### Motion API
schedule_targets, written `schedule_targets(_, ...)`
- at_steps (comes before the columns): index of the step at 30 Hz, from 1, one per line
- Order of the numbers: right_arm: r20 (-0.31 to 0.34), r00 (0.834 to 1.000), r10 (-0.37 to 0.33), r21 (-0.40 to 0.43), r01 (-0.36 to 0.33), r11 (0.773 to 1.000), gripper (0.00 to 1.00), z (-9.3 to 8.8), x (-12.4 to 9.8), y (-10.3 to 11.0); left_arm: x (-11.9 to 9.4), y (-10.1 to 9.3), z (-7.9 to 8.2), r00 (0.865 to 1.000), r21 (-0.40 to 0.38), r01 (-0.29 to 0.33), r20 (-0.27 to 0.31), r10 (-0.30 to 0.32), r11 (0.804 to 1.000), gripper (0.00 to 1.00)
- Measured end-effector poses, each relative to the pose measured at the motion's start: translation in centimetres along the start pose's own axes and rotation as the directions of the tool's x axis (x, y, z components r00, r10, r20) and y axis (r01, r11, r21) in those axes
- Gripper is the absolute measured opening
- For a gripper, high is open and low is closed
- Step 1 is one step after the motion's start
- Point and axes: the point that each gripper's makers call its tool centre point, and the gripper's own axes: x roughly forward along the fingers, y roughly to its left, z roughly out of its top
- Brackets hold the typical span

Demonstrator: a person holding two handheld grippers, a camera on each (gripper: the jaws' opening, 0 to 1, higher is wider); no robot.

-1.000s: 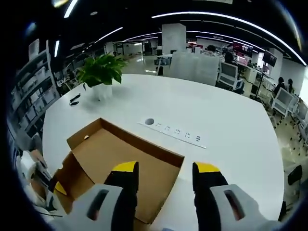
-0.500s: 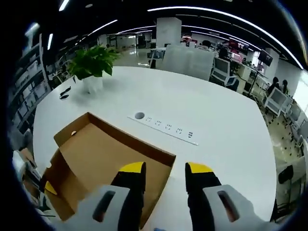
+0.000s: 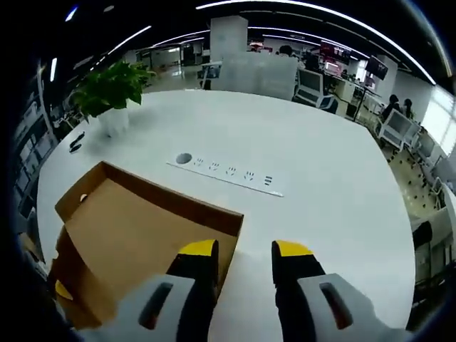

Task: Operate the shoe box by opening the lid, removing the specified soft item, and placing it in the target area until the item is outside and the box remains undamaged.

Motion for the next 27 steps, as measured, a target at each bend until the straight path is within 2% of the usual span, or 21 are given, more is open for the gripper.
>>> schedule_targets(6,-0.052,0.999,-0.015,-0.018,0.014,1.000,0.29,-1.6,1.4,0.3,0.0,0.0,0.0,1.000,0.001,-0.001,0.000,0.001,1.000,0.04)
schedule_targets(13,-0.063,0.998,-0.027,-0.003,0.027,1.000,0.27,-2.0,2.3,0.1,0.0,0.1,0.0,1.000,-0.004,0.007,0.005,-0.007,1.000,0.03)
schedule_targets(21,-0.059,0.998,0.000,0.025,0.001,1.000,0.22,-1.6,2.1,0.4,0.1,0.0,0.0,1.000,0.001,0.002,-0.001,-0.002,1.000,0.03)
schedule_targets(27,-0.069,0.998,-0.008,0.010,0.009,1.000,0.16,-1.2,2.7,0.1,0.1,0.1,0.0,1.000,-0.002,0.004,0.002,-0.004,1.000,0.03)
